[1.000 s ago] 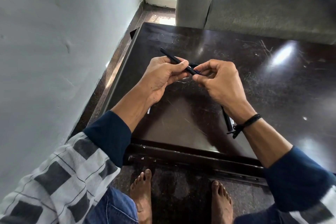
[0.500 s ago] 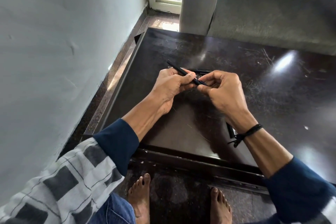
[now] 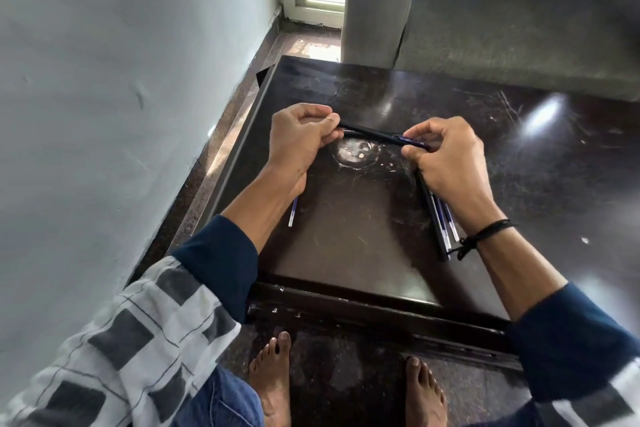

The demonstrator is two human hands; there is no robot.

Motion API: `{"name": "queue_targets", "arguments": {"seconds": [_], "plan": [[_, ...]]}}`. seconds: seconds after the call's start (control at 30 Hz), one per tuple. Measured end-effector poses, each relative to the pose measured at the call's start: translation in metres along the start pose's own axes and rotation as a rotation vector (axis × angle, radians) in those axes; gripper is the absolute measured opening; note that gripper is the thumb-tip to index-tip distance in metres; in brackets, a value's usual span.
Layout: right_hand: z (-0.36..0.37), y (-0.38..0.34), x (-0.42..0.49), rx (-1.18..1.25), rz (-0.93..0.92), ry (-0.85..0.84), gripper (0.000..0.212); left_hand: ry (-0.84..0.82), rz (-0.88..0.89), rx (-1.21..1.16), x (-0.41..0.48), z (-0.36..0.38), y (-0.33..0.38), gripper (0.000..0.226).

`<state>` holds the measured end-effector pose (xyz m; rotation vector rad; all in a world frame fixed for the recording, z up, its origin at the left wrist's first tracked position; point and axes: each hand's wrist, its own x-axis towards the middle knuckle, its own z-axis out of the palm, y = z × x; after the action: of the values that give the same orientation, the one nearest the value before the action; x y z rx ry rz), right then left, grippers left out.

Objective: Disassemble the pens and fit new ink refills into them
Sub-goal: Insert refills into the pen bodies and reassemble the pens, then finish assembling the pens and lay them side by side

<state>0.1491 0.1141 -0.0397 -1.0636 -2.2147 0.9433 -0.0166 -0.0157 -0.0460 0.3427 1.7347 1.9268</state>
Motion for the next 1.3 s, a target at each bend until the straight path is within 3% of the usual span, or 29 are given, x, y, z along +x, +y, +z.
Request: {"name": "queue_targets", "arguments": {"seconds": [0.4,0.53,0.7,1.07,1.3], "plan": [[0.008,0.005,0.001,0.005,0.095,0.008,0.019,0.104,-0.009,0.114,0.007,-0.001,-0.019,0.011],[0.009,0.008,0.001,-0.156,0.002,-0.017,0.008,0.178,-0.023,0.096,0.01,-0.001,-0.018,0.012],[0.016,0.007,-0.002,-0.341,-0.146,-0.059,0.018,0.195,-0.01,0.096,0.009,-0.003,-0.013,0.01],[0.019,0.009,-0.003,-0.471,-0.174,-0.073,0.037,0.104,0.158,0.744,0.01,-0.008,-0.003,0.007],[0.018,0.007,-0.006,-0.544,-0.216,-0.033,0.032,0.024,0.285,0.914,0.009,-0.007,0.002,0.003]]}}
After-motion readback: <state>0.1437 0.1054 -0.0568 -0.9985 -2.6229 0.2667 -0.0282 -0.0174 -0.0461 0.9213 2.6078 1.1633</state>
